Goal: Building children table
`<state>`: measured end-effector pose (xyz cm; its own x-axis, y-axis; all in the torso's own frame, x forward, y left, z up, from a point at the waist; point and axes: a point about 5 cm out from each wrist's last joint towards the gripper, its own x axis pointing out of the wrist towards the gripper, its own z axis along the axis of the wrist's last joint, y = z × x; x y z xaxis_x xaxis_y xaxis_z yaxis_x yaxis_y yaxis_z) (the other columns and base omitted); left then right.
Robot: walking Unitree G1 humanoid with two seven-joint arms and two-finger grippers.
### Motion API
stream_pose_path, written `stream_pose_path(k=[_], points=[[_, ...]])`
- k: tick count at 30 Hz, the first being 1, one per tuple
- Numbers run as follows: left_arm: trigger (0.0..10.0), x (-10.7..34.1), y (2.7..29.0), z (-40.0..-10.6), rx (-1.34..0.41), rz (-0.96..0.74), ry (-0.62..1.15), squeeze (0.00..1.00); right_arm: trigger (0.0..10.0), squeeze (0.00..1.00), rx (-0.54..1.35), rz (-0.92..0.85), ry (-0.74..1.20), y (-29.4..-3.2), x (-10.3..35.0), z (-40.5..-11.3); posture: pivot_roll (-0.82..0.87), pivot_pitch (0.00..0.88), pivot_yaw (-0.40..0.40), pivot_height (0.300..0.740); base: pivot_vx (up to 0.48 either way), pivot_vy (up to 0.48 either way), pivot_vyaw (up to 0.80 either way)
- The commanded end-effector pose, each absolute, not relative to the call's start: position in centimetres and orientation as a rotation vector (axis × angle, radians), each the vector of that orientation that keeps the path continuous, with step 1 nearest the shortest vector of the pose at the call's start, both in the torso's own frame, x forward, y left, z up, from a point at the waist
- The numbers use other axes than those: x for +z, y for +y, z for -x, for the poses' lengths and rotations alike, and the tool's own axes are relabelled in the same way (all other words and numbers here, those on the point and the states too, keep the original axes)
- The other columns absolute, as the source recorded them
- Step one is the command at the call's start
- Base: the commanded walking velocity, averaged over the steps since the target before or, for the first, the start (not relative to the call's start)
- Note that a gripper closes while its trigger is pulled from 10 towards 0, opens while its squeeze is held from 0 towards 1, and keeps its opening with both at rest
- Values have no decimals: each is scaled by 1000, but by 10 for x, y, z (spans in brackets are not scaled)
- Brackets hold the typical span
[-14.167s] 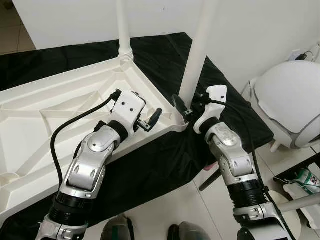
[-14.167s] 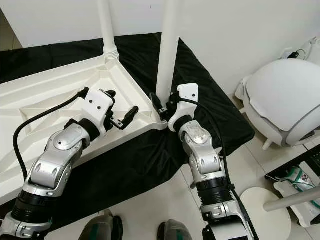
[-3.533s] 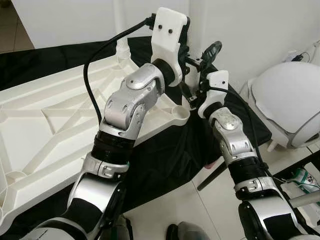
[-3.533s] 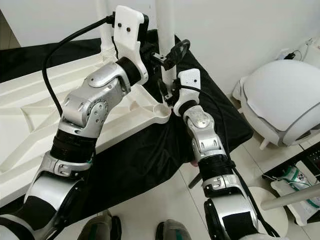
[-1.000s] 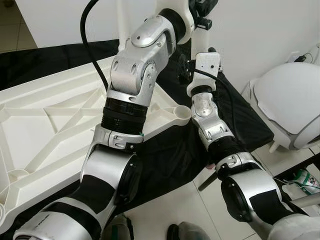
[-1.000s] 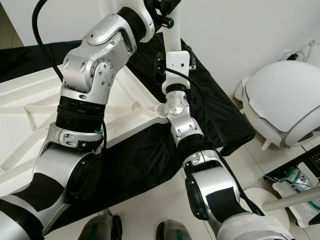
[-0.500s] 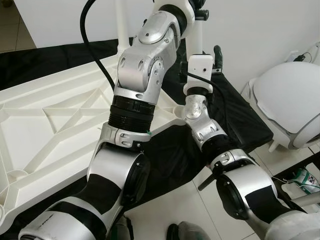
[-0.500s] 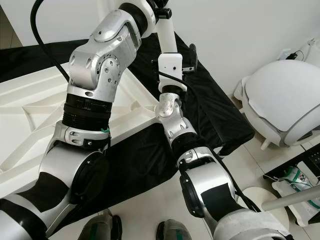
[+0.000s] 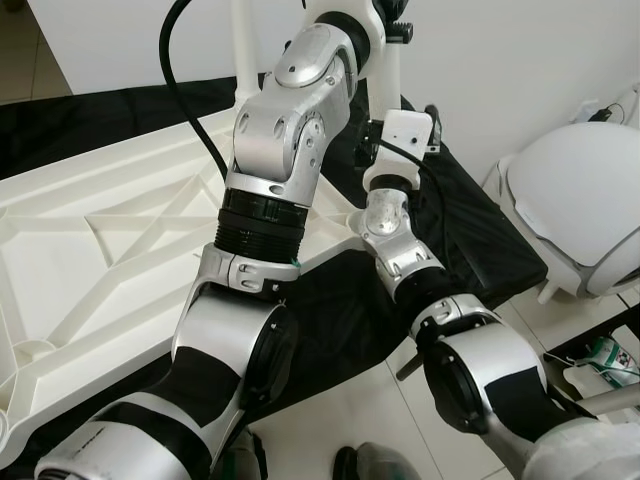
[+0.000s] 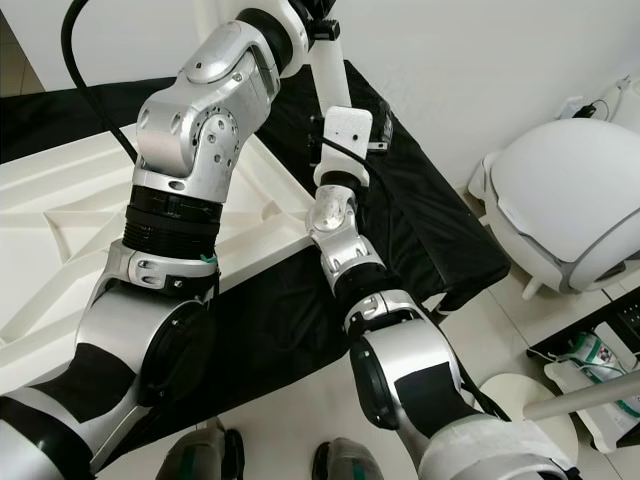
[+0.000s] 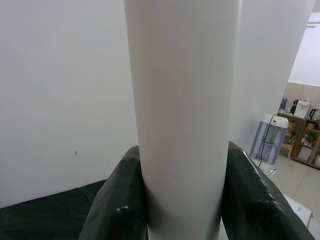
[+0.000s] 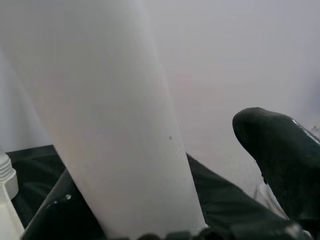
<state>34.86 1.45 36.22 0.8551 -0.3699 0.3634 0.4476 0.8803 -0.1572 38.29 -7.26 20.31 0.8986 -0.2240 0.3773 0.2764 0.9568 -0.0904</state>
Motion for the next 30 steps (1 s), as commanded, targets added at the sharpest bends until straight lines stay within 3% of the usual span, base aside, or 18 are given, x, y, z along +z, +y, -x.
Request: stream_pose_path(k=[1, 4, 5, 6, 7, 8, 9, 21, 22, 24, 25, 30], points=[[10000, 373, 21, -347, -333, 242, -362, 0, 10000, 0, -278, 97, -343, -77, 201, -385, -4, 4, -31, 740, 0, 0, 0], [10000, 373, 21, -347, -333, 242, -362, 0, 10000, 0, -278, 97, -343, -77, 201, -385, -4, 4, -31, 740, 0, 0, 0], [10000, 374, 21, -347, -333, 242, -362, 0, 7294, 0, -276, 90, -349, -76, 203, -385, -3, 4, -32, 740, 0, 0, 0], [10000, 374, 21, -347, -334, 243, -363, 0, 3333, 0, -274, 94, -360, -75, 205, -385, -2, 5, -31, 740, 0, 0, 0], [10000, 374, 21, -347, -334, 243, -362, 0, 1451, 0, -272, 96, -366, -74, 206, -385, -2, 5, -32, 740, 0, 0, 0], [10000, 374, 21, -347, -334, 243, -362, 0, 1451, 0, -272, 96, -366, -74, 206, -385, -2, 5, -32, 740, 0, 0, 0], [10000, 374, 21, -347, -334, 243, -362, 0, 0, 0, -268, 103, -376, -73, 207, -385, -1, 6, -31, 740, 0, 0, 0], [10000, 375, 18, -343, -365, 209, -389, 0, 0, 0, -280, 135, -372, -74, 207, -386, 0, 11, -30, 740, 0, 0, 0], [10000, 375, 17, -342, -375, 215, -390, 663, 1216, 0, -277, 135, -373, -74, 207, -386, 0, 10, -30, 740, 0, 0, 0], [10000, 375, 16, -342, -381, 220, -391, 663, 1216, 0, -274, 135, -373, -74, 207, -386, 1, 10, -30, 740, 0, 0, 0], [10000, 375, 16, -341, -393, 225, -392, 1000, 10000, 0, -274, 132, -368, -74, 207, -387, 1, 10, -31, 740, 0, 0, 0], [10000, 373, 14, -338, -430, 239, -395, 1000, 10000, 0, -278, 123, -349, -77, 206, -389, 1, 8, -29, 740, 0, 0, 0]])
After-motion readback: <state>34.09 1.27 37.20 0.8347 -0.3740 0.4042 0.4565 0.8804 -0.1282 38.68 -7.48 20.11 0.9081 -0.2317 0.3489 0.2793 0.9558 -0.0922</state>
